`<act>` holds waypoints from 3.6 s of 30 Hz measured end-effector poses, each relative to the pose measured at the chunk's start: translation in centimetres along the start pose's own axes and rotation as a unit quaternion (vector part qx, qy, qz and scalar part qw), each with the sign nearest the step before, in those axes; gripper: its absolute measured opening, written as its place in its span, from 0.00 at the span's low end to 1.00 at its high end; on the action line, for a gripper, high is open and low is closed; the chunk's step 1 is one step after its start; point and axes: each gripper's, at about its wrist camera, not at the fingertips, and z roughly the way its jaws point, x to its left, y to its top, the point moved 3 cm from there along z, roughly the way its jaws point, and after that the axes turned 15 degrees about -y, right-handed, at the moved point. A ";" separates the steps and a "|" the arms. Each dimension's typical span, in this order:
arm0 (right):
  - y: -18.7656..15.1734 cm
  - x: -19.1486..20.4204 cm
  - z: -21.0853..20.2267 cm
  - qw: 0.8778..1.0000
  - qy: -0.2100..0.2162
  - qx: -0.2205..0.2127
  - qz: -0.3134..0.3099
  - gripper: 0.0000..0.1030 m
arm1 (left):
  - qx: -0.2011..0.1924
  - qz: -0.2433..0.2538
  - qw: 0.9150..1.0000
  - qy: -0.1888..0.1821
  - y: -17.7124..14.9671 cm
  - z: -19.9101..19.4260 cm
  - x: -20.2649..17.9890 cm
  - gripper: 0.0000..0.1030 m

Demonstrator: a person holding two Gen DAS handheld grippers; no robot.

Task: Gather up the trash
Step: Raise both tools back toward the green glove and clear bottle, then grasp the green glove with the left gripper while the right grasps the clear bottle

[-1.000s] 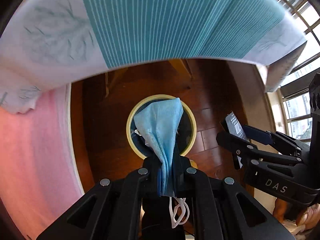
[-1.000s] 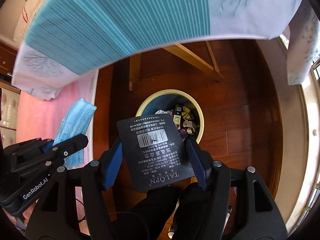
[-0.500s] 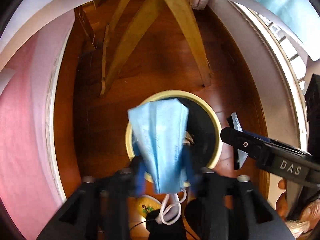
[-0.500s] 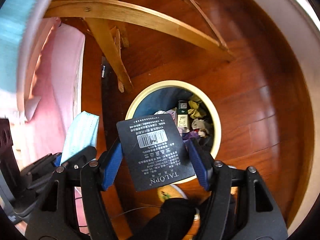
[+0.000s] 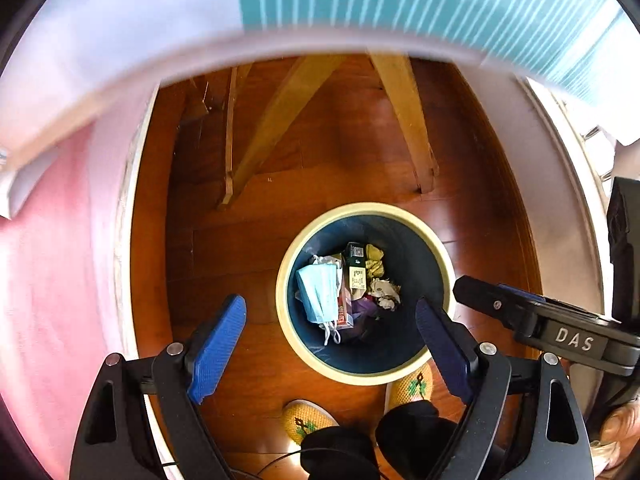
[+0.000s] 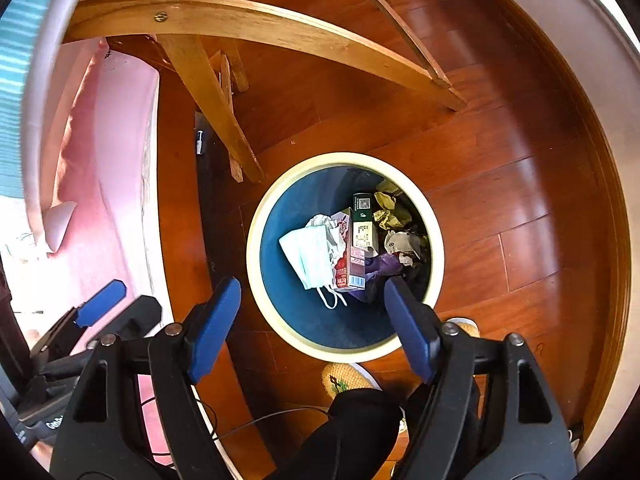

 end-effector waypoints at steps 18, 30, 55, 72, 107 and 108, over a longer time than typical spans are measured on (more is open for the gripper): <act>-0.6 4.4 -20.5 0.998 -0.018 -0.052 -0.009 0.70 | -0.055 -0.030 0.997 -0.045 4.0 -21.3 -2.6 0.86; 1.8 9.4 -38.5 0.982 -0.023 -0.184 -0.022 0.70 | -0.153 0.060 0.984 -0.068 9.8 -37.7 -7.7 0.86; 31.1 9.8 -45.0 0.969 0.018 -0.242 -0.055 0.70 | -0.181 0.037 0.983 0.008 37.5 -37.6 -12.7 0.86; 60.4 12.0 -27.5 0.990 0.095 -0.100 0.022 0.70 | -0.140 -0.115 0.982 0.050 59.1 -20.6 -7.4 0.75; 60.5 10.3 -26.9 0.987 0.106 -0.122 -0.023 0.22 | -0.090 -0.214 0.973 0.008 60.0 -11.6 -6.1 0.40; 59.7 10.3 -27.3 0.986 0.105 -0.126 -0.028 0.22 | -0.089 -0.204 0.975 0.009 59.6 -12.1 -6.4 0.40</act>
